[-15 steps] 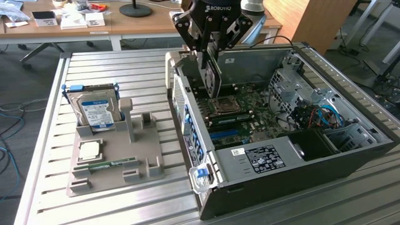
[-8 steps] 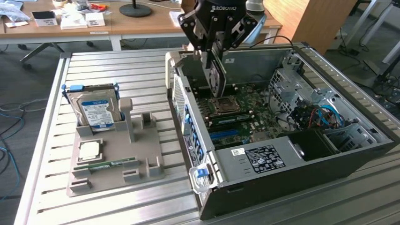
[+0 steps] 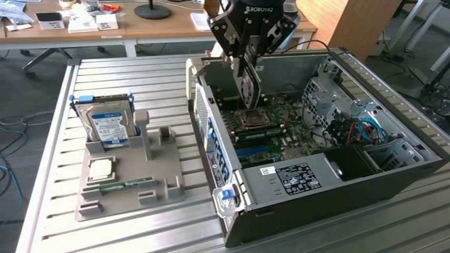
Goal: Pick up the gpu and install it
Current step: 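Pick up the gpu and move the gpu toward the slot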
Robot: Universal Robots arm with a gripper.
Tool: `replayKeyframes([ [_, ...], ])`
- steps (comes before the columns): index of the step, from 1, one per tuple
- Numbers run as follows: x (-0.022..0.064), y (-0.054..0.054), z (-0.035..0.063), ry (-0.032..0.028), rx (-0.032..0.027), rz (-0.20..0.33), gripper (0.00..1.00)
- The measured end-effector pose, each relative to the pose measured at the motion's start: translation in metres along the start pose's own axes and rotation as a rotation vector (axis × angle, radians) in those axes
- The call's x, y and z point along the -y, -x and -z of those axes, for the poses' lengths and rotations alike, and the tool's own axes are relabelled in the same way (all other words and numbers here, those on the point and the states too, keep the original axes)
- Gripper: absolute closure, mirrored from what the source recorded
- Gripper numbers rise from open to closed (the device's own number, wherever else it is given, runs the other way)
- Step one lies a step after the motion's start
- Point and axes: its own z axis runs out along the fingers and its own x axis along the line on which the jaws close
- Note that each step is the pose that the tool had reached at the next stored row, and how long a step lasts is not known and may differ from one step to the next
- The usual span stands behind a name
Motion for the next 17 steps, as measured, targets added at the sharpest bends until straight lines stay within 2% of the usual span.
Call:
replayKeyframes([
  [11,-0.0005,0.014,-0.0003,0.0001,0.0,0.0,0.73],
  [17,-0.0006,0.016,-0.0004,0.0,0.0,0.0,0.73],
])
